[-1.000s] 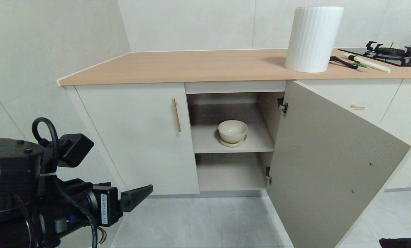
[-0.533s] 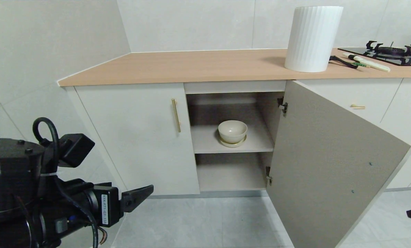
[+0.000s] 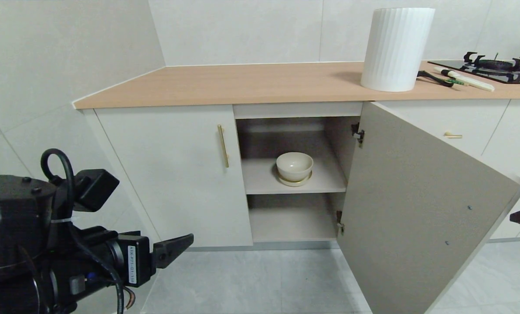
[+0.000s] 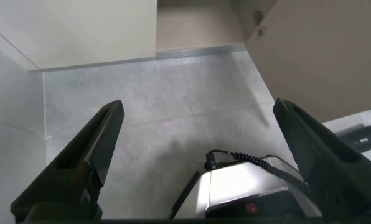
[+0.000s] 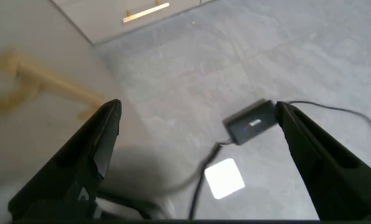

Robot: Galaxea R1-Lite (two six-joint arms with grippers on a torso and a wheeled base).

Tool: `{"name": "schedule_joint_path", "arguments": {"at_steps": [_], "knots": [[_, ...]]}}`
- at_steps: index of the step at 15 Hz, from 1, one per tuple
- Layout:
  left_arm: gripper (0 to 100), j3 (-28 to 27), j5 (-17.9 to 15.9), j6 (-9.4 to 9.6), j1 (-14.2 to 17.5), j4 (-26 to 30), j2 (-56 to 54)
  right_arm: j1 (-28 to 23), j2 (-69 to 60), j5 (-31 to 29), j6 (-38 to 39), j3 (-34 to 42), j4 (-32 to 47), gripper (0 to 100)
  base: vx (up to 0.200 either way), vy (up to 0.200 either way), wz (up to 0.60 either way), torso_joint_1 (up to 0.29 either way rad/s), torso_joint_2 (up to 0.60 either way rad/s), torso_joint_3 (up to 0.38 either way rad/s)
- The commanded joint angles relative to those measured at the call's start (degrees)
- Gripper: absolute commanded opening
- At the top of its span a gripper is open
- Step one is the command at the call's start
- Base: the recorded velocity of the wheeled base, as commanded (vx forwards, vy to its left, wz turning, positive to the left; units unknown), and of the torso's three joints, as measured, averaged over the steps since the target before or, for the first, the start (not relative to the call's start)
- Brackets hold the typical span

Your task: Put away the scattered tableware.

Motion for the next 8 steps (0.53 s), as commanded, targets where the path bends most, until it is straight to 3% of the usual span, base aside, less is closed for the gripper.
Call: {"name": "schedule_joint_path", "arguments": {"at_steps": [1, 8], "knots": [[100, 0.0, 0.0, -0.01, 0.0, 0.0, 0.1, 0.0, 3.4, 0.2, 0.6, 0.1, -1.5, 100, 0.0, 0.0, 0.0, 0.0, 0.0, 0.0], [100, 0.0, 0.0, -0.01, 0.0, 0.0, 0.1, 4.2, 8.0, 0.3, 6.8, 1.4, -6.7, 100, 0.0, 0.0, 0.0, 0.0, 0.0, 0.0]]}}
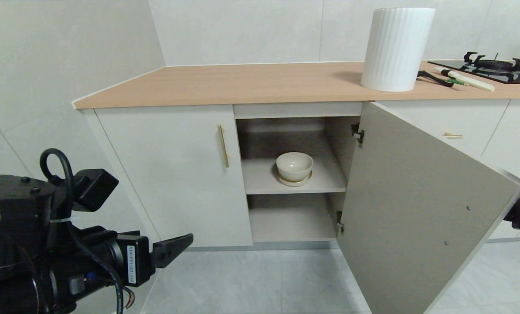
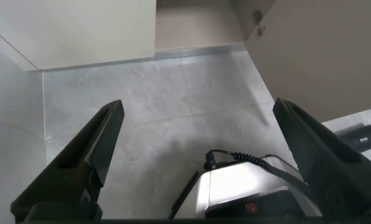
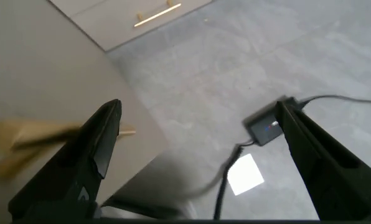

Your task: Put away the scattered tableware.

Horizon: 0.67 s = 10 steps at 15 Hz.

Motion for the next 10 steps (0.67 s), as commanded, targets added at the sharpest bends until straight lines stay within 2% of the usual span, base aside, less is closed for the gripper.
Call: {"name": "schedule_joint_path", "arguments": {"at_steps": [1, 5, 10], "knots": [[100, 0.0, 0.0, -0.01, 0.0, 0.0, 0.0, 1.6, 1.6, 0.2, 1.3, 0.1, -0.6, 100, 0.0, 0.0, 0.0, 0.0, 0.0, 0.0], [100, 0.0, 0.0, -0.01, 0.0, 0.0, 0.0, 4.1, 1.9, 0.5, 3.2, 0.4, -1.5, 100, 0.0, 0.0, 0.0, 0.0, 0.0, 0.0], [100, 0.0, 0.0, -0.01, 0.0, 0.0, 0.0, 13.9, 2.1, 0.5, 8.2, 1.6, -1.5, 100, 0.0, 0.0, 0.0, 0.0, 0.0, 0.0]]}}
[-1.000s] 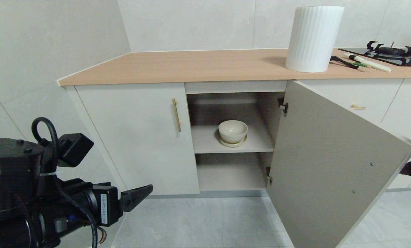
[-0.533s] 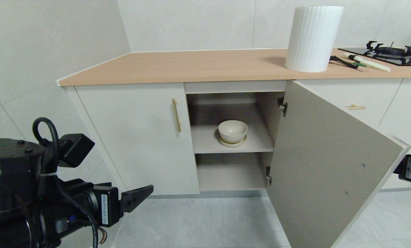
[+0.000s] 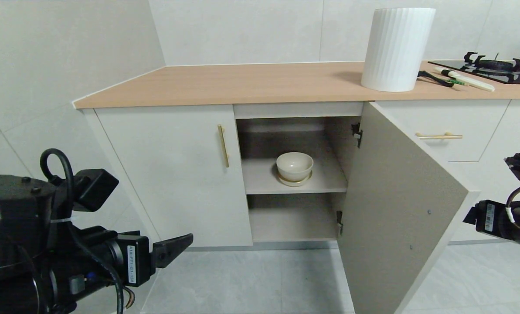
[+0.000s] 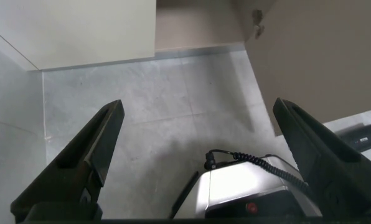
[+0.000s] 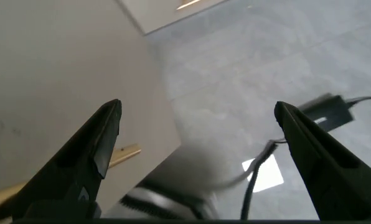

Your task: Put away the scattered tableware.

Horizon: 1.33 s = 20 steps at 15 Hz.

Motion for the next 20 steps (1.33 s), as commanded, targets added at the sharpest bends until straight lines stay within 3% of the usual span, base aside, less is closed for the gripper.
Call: {"name": "schedule_joint_path", "arguments": {"at_steps": [1, 7, 11, 14, 15, 20], "knots": [[100, 0.0, 0.0, -0.01, 0.0, 0.0, -0.1, 4.0, 0.2, 0.0, 1.5, 0.4, 0.1, 100, 0.0, 0.0, 0.0, 0.0, 0.0, 0.0], [100, 0.0, 0.4, -0.01, 0.0, 0.0, -0.2, 14.9, 6.7, 0.1, 1.7, -1.4, -3.1, 100, 0.0, 0.0, 0.0, 0.0, 0.0, 0.0], [100, -0.1, 0.5, -0.01, 0.0, 0.0, -0.4, 16.9, 15.4, 0.6, -0.8, -7.4, -5.3, 100, 0.0, 0.0, 0.0, 0.0, 0.0, 0.0], [100, -0.1, 0.6, -0.01, 0.0, -0.2, -0.2, 17.5, 19.1, 4.5, -2.9, -12.6, -5.1, 100, 0.0, 0.0, 0.0, 0.0, 0.0, 0.0], [100, -0.1, 2.4, 0.08, 0.0, -0.3, -0.2, 18.6, 20.7, 6.0, -3.7, -15.6, -4.7, 100, 0.0, 0.0, 0.0, 0.0, 0.0, 0.0], [100, -0.3, 3.0, -0.01, 0.0, -0.4, -0.1, 19.5, 24.1, 7.7, -5.6, -19.8, -5.0, 100, 0.0, 0.0, 0.0, 0.0, 0.0, 0.0]]}}
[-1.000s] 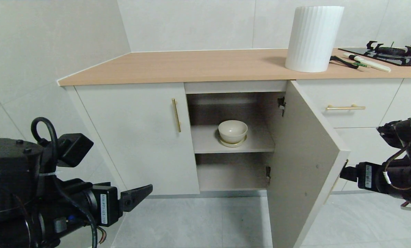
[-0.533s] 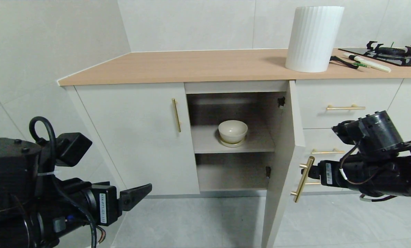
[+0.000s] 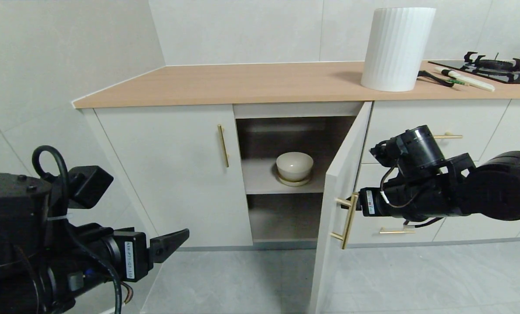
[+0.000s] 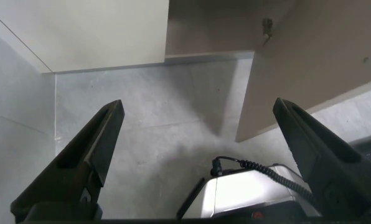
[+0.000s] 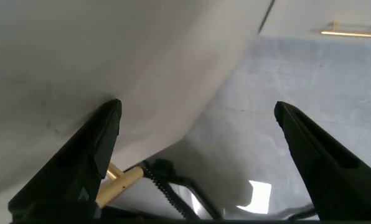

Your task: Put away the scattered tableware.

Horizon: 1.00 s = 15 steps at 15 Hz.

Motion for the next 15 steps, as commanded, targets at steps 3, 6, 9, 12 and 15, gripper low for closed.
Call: {"name": "schedule_joint_path", "arguments": {"at_steps": [3, 6, 9, 12, 15], "knots": [[100, 0.0, 0.0, -0.03, 0.0, 0.0, 0.0, 0.5, 3.5, 1.5, 0.6, -0.7, -1.2, 100, 0.0, 0.0, 0.0, 0.0, 0.0, 0.0], [100, -0.1, 0.1, -0.03, 0.0, 0.0, -0.1, 0.6, 4.1, 1.4, 1.4, -0.2, -5.5, 100, 0.0, 0.0, 0.0, 0.0, 0.0, 0.0], [100, -0.1, 0.1, -0.03, 0.0, 0.0, -0.3, 1.3, 5.2, 1.3, 4.0, -0.2, -9.0, 100, 0.133, 0.0, 0.0, 0.003, 0.0, -0.005], [100, -0.1, 0.1, -0.03, 0.0, 0.0, -0.1, 1.8, 6.0, 1.3, 6.0, -0.5, -9.9, 100, 0.2, 0.0, 0.0, 0.002, 0.0, 0.006], [100, -0.3, 0.1, -0.03, 0.0, 0.0, 0.0, 2.8, 6.1, 1.3, 7.0, -0.6, -10.4, 100, 0.067, 0.0, 0.0, 0.002, 0.0, -0.001]]}}
